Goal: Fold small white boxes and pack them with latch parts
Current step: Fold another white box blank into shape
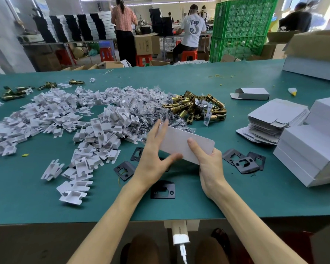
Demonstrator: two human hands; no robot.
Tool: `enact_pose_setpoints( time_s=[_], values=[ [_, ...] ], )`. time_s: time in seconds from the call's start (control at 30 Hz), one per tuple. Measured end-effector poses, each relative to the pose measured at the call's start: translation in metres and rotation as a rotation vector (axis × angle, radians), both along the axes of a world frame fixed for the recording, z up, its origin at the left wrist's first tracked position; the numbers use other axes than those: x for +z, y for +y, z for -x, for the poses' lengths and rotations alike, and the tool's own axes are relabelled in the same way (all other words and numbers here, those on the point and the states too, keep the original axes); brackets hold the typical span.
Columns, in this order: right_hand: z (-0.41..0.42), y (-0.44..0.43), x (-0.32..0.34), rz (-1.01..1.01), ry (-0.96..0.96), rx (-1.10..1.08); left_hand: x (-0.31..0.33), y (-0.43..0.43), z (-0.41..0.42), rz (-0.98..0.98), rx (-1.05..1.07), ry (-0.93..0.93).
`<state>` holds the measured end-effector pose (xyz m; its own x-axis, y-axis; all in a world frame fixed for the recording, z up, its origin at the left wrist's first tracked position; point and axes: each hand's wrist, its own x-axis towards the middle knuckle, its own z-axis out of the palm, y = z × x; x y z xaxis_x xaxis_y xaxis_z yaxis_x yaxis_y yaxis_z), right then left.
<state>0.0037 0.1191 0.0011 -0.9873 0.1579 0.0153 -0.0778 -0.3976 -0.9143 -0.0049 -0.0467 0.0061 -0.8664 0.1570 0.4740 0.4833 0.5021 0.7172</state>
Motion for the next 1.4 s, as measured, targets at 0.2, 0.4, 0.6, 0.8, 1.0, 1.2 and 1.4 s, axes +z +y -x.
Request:
enact_pose_setpoints(
  time_s=[0.2, 0.4, 0.6, 0.8, 1.0, 1.2, 1.4],
  values=[
    [0.001, 0.0, 0.002, -0.012, -0.005, 0.055, -0.004, 0.002, -0.001, 0.251, 0.158, 0.16],
    [0.003, 0.001, 0.009, 0.045, 0.03, 0.033, 0.006, 0.001, 0.003, -0.172, 0.308, -0.014],
    [0.005, -0.002, 0.006, 0.007, 0.004, 0.059, 0.038, -0.013, 0.019, -0.886, -0.081, -0.469],
    [0.005, -0.003, 0.001, -0.039, 0.017, 0.038, 0.039, -0.016, 0.035, -1.006, -0.344, -0.698],
    [0.008, -0.002, -0.002, -0.056, 0.015, 0.025, 0.028, -0.008, 0.039, -0.964, -0.359, -0.656],
    [0.008, -0.001, -0.002, -0.031, 0.009, 0.009, 0.023, -0.012, 0.038, -1.178, -0.259, -0.603],
    [0.007, -0.001, -0.001, -0.075, 0.007, 0.005, 0.023, -0.017, 0.037, -1.327, -0.142, -0.559]
  ],
)
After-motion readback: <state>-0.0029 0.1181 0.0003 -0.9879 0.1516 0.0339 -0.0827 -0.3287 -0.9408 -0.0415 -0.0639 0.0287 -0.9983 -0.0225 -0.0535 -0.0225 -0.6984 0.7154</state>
